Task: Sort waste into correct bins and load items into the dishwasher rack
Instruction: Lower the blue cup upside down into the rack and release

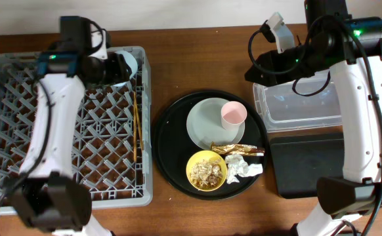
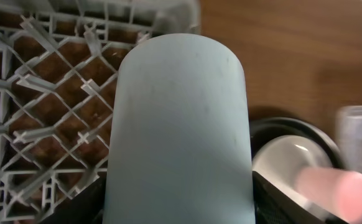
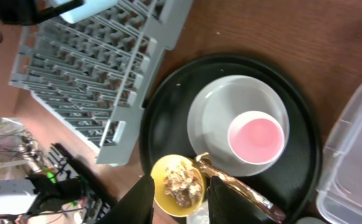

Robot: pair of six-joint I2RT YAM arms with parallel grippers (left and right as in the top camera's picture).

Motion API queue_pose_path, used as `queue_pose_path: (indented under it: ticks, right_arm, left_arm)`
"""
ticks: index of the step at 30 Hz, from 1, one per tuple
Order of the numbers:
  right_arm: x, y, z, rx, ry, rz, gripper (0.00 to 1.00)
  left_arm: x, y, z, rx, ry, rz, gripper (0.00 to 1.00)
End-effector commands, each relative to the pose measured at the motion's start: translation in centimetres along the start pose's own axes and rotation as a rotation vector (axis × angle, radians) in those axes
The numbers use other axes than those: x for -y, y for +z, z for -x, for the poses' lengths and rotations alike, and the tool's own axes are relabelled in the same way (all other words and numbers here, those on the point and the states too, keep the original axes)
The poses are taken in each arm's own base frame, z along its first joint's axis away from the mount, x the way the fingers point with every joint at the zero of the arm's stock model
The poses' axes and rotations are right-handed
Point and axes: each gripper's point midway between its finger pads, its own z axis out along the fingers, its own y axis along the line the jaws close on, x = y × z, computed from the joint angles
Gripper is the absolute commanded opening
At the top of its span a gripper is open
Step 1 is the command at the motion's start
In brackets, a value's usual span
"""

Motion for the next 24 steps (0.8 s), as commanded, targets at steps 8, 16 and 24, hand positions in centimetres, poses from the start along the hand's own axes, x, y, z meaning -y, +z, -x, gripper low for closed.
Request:
queue_pose_path:
  ticks: [8,16,24]
  right_arm:
    - [0.8,-0.2,0.0,-0.004,-0.011,-0.048,0.31]
    - [0.8,-0.2,-0.2,-0.01,-0.007,-0.048,0.3]
    - [2.2,-0.2,-1.4,-0.061,0.015,-0.127,0.54]
  left_arm:
    - [-1.8,4.5,1.0,-0.017,-0.011,0.088,0.41]
    - [-2.6,7.3,-0.1,-0.076,-0.019,0.102,0.41]
    - [-2.2,6.2,1.3,-0.036,-0.014,0.095,0.99]
